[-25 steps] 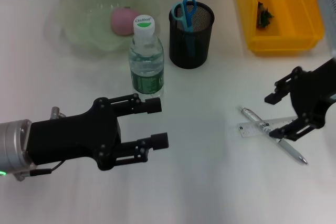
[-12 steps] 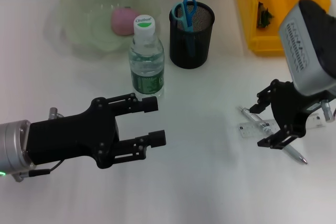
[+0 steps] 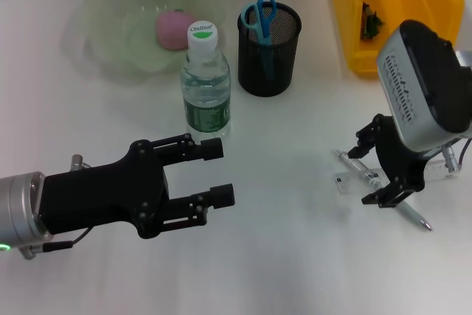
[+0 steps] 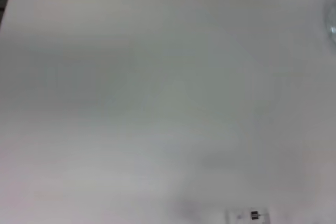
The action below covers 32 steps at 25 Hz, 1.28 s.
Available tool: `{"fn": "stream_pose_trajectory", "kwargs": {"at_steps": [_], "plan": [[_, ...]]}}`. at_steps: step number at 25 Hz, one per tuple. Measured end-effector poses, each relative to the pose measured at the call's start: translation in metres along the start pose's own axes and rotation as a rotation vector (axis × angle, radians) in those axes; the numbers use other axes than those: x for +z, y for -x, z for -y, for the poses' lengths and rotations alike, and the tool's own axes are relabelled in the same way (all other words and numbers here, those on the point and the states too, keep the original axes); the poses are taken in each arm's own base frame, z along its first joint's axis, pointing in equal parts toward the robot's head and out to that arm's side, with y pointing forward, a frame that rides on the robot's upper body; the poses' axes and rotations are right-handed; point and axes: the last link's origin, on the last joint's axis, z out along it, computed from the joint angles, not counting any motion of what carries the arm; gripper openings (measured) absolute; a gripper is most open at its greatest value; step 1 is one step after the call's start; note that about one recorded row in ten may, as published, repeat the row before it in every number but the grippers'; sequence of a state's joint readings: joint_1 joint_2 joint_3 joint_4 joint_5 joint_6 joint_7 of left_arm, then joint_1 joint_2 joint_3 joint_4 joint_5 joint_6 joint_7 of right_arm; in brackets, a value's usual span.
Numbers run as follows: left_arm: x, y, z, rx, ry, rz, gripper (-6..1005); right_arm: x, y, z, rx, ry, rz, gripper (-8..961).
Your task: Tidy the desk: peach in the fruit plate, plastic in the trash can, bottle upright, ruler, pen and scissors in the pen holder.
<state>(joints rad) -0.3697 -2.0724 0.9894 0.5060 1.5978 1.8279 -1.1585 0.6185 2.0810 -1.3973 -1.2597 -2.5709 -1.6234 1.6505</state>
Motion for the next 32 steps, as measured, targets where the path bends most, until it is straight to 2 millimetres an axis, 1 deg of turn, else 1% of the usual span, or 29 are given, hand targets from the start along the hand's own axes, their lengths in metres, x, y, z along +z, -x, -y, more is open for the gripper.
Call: {"fn": "stream_pose_trajectory", "kwargs": {"at_steps": [16,20,32], "plan": [[0.000,-0.001,0.001,0.009,-0.001,0.001,681,0.014,0.005,0.000,-0.017,0.002,-0.023,721],[0.000,-0.001,0.001,0.010,-0.001,0.001,682,0.022,0.006,0.000,-0.026,0.004,-0.037,721],[-0.001,0.000,0.001,0.007,-0.006,0.002,682,0.026,0.006,0.003,-0.025,-0.013,-0.044,720]]}}
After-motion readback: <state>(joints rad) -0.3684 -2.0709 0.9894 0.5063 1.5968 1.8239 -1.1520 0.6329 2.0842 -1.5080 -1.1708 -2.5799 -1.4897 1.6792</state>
